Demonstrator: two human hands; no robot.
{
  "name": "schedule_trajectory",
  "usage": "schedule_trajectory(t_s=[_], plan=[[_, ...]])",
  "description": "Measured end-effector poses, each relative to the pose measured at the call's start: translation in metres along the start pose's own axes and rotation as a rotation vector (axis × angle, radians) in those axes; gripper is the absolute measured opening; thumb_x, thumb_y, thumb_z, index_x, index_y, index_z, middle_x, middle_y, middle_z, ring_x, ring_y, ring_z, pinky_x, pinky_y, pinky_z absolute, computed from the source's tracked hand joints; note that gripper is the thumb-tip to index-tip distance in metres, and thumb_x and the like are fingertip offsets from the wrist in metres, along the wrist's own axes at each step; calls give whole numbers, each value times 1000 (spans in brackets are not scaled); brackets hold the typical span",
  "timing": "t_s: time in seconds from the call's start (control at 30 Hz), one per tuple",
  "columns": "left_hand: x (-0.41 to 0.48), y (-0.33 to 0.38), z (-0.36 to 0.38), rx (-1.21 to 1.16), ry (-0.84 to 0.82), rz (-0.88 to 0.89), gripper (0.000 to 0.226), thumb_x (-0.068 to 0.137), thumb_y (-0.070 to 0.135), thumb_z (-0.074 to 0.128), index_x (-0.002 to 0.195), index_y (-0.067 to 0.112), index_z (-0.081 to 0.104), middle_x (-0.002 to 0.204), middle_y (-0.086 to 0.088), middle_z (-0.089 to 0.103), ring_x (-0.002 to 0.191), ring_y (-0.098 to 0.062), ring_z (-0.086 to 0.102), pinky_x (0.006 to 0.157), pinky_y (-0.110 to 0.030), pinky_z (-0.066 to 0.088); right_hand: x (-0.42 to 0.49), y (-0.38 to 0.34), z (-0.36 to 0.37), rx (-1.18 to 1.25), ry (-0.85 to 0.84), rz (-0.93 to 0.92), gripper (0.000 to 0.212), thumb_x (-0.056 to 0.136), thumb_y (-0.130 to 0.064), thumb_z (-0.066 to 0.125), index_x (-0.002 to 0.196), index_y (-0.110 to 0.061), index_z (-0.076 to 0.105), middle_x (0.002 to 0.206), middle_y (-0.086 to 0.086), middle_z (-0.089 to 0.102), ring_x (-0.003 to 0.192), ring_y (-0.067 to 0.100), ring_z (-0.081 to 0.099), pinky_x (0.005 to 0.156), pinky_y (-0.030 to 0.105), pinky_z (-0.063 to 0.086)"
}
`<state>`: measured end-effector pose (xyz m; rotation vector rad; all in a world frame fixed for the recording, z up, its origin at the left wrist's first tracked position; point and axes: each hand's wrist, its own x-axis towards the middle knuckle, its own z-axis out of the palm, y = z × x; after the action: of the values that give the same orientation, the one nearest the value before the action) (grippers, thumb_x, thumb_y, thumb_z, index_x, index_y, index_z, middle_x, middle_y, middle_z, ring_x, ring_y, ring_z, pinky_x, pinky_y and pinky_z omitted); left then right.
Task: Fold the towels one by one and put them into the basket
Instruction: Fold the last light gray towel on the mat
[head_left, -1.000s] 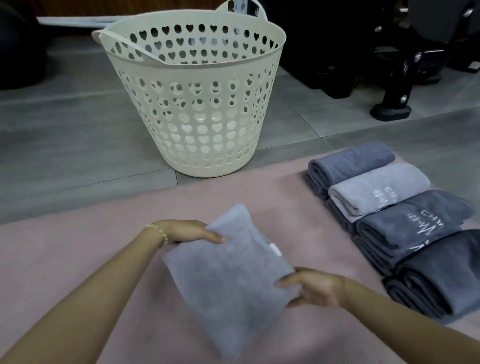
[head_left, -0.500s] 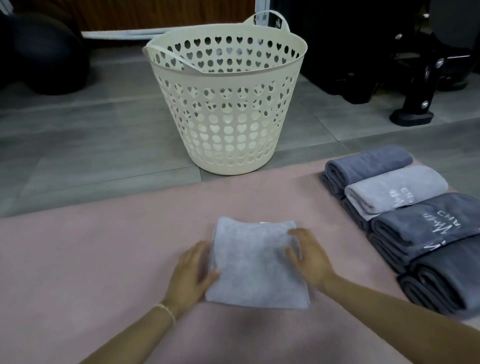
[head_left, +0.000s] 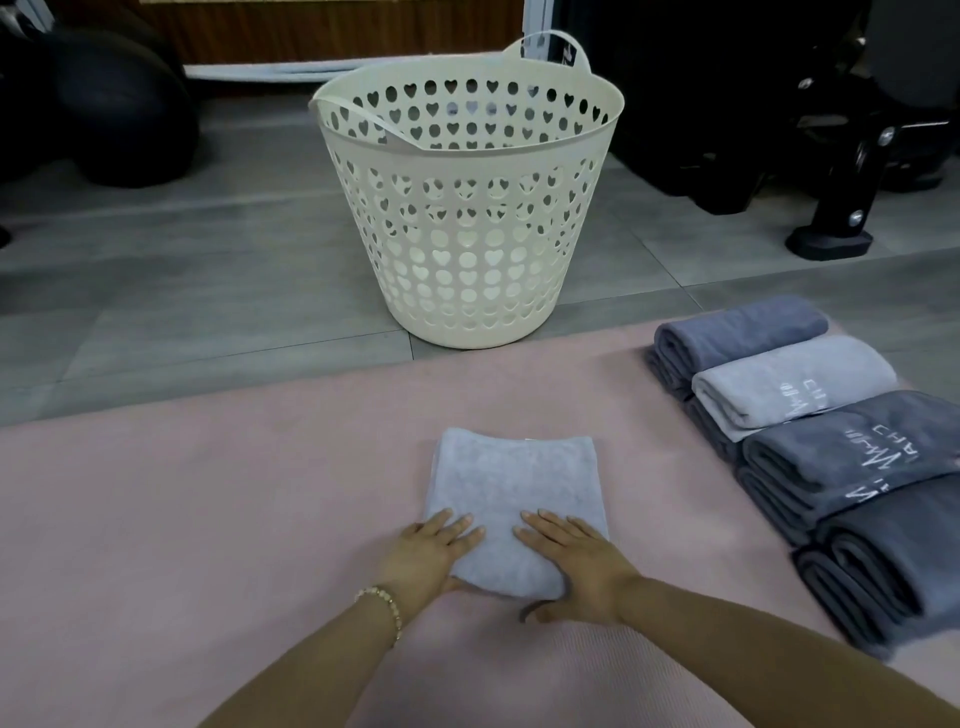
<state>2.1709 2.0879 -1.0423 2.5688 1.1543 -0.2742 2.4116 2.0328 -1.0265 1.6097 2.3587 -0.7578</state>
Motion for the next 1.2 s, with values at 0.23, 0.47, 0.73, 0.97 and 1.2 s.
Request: schedule_trajectory(t_s=[0.23,0.47,0.73,0.97,1.2], plan=[[2,-2,-58,-217,-115,-16,40,92,49,50,107,16,67,93,1,65,89,-15,59,74,-19,39,5,-8,-28,31,-36,47,79,76,-50,71,144,-25,38,148,-5,40,135,15,38,113,25,27],[-28,-34,-82,-803,-275,-210,52,74,71,58,61,22,44,63,11,40,62,-6,36,62,-22,30,14,-16,-100,431,-560,170,17,72,-42,79,82,-31,70,83,-17,69,82,6,66,84,25,54],[-45,-33,-43,-1072,54,-416,23,85,39,66,83,16,64,76,8,66,67,-3,57,66,-15,46,17,15,-93,773,-448,337,58,70,-40,79,123,-19,64,116,0,69,106,16,66,91,27,53],[-15,-15,-7,-1023,382,-699,52,81,37,71,52,20,31,38,13,30,48,-10,30,49,-20,25,30,26,-70,623,-125,292,37,75,-35,78,104,-19,63,108,-4,62,106,15,60,89,21,47],[-20,-5,7,-1061,512,-920,49,75,53,69,73,9,50,69,1,56,62,-15,52,58,-23,40,44,-13,-55,465,-205,237,77,73,-73,57,132,-24,47,131,-5,55,112,15,55,97,31,45]])
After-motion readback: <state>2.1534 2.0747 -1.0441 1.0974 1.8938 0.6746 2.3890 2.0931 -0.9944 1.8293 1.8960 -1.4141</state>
